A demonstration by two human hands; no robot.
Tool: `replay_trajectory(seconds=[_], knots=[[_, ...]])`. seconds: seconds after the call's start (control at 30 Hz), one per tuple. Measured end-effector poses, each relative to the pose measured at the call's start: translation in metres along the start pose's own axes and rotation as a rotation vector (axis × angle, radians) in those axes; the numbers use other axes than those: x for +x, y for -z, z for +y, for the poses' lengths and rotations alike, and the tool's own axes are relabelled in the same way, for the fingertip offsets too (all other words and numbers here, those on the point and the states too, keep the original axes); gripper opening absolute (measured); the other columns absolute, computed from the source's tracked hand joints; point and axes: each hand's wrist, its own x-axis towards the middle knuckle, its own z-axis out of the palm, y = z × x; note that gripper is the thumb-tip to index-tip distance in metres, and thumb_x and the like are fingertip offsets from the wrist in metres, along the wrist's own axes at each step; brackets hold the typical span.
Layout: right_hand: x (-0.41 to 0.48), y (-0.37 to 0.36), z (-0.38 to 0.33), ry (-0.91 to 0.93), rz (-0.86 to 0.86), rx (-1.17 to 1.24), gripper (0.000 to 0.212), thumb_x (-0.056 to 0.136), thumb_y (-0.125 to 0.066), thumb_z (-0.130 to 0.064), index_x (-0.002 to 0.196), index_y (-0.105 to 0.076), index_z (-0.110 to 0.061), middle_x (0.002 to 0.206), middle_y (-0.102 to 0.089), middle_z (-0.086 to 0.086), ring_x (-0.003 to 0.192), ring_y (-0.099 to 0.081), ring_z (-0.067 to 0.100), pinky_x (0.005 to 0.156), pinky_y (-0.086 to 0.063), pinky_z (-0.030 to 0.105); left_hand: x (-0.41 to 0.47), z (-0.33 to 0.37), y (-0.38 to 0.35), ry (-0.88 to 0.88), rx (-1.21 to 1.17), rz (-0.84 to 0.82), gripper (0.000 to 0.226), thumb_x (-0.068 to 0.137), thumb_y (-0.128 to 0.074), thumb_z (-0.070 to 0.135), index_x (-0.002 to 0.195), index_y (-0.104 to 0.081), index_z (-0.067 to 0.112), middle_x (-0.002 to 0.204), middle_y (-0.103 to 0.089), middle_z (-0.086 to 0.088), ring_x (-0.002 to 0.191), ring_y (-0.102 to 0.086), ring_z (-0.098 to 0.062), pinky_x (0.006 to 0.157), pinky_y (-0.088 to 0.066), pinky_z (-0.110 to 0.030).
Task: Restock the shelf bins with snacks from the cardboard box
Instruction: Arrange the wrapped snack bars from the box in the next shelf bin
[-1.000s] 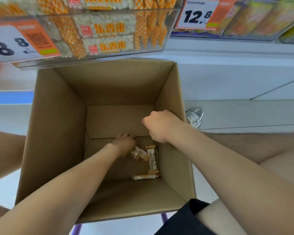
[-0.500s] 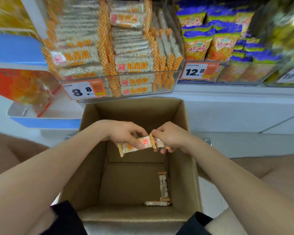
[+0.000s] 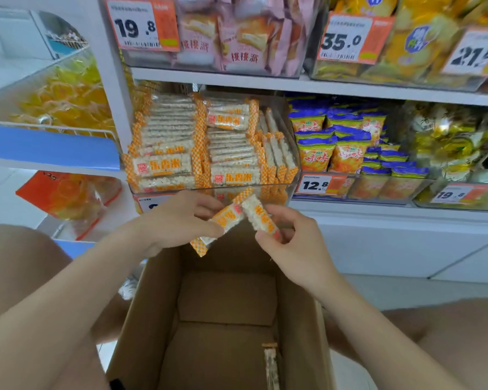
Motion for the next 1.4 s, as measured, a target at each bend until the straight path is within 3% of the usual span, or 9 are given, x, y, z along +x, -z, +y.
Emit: replay_trajectory(seconds=[0.13,0.23,0.37,0.6,0.8,0.9,1.03,1.23,1.4], knots=[[0.007,-0.003,-0.010,0.021,0.102,0.113,0.040,0.081,-0.081,-0.032,0.117,-0.069,-0.042,0.110,-0.075,-0.019,0.104,-0.070,0.003,0.091,-0.061,0.047,0.002,0.017,-0.013,-0.091,-0.126,0.005,0.042,0.088,-0.083,0.021,0.125,-0.072,0.038,0.118,-0.075,0.017,0.112,-0.067,0.001,0.104,-0.049,-0.031],[0.017,0.000,-0.020,-0.145,0.182,0.534,0.054,0.084,-0.087,-0.012,0.125,-0.057,-0.030,0.113,-0.074,0.003,0.096,-0.075,0.017,0.087,-0.064,0.048,0.003,0.015,-0.016,-0.126,-0.185,0.099,0.034,0.088,-0.082,0.023,0.117,-0.075,0.040,0.108,-0.078,0.011,0.107,-0.071,-0.008,0.106,-0.052,-0.040],[0.024,0.017,-0.027,-0.173,0.042,0.750,0.090,0.085,-0.084,-0.003,0.146,-0.036,-0.048,0.115,-0.066,0.021,0.093,-0.077,0.029,0.084,-0.064,0.044,-0.001,0.013,-0.020,-0.191,-0.246,0.207,0.029,0.095,-0.077,0.024,0.115,-0.075,0.045,0.104,-0.077,0.016,0.100,-0.071,-0.005,0.093,-0.051,-0.029],[0.022,0.003,-0.034,-0.015,0.096,0.397,0.066,0.075,-0.094,-0.019,0.129,-0.056,-0.021,0.119,-0.065,0.002,0.107,-0.073,0.019,0.067,-0.066,0.036,-0.007,0.021,-0.020,-0.218,-0.212,0.055,0.034,0.106,-0.060,0.031,0.138,-0.063,0.045,0.124,-0.071,0.020,0.119,-0.063,0.001,0.110,-0.046,-0.033],[0.027,0.004,-0.045,-0.216,0.098,0.886,0.043,0.087,-0.081,-0.014,0.123,-0.063,0.002,0.116,-0.076,0.018,0.100,-0.078,0.026,0.077,-0.065,0.036,-0.008,0.026,-0.019,-0.145,-0.706,-0.016,0.038,0.096,-0.070,0.036,0.123,-0.065,0.010,0.115,-0.075,-0.014,0.111,-0.072,-0.032,0.102,-0.054,-0.053],[0.030,0.004,-0.045,-0.329,0.094,1.118,0.036,0.095,-0.071,-0.015,0.126,-0.063,0.003,0.114,-0.078,0.016,0.104,-0.077,0.026,0.084,-0.065,0.036,-0.006,0.023,-0.020,-0.231,-0.578,0.084,0.038,0.092,-0.079,0.024,0.123,-0.059,0.013,0.120,-0.075,-0.011,0.119,-0.069,-0.031,0.108,-0.051,-0.058],[0.029,0.001,-0.042,-0.370,0.040,0.930,0.052,0.090,-0.070,-0.049,0.127,-0.068,-0.013,0.111,-0.080,0.006,0.105,-0.076,0.018,0.094,-0.057,0.035,-0.012,0.030,-0.024,-0.372,-0.358,0.179,0.051,0.097,-0.073,0.007,0.136,-0.055,0.036,0.118,-0.077,0.002,0.118,-0.068,-0.017,0.105,-0.054,-0.049],[0.028,-0.006,-0.039,-0.242,0.178,0.531,0.083,0.070,-0.073,-0.084,0.122,-0.064,-0.020,0.111,-0.079,-0.007,0.108,-0.073,0.008,0.106,-0.054,0.043,-0.016,0.040,-0.031,-0.436,-0.425,0.247,0.049,0.088,-0.083,0.017,0.130,-0.061,0.030,0.118,-0.076,0.005,0.111,-0.073,-0.017,0.100,-0.058,-0.048],[0.023,-0.014,-0.045,-0.010,0.121,0.530,0.068,0.086,-0.073,-0.066,0.141,-0.046,-0.036,0.131,-0.069,-0.009,0.118,-0.069,0.008,0.102,-0.056,0.037,-0.015,0.044,-0.032,-0.457,-0.471,0.355,0.033,0.093,-0.080,0.031,0.122,-0.064,0.026,0.111,-0.074,-0.003,0.106,-0.072,-0.028,0.095,-0.058,-0.060]])
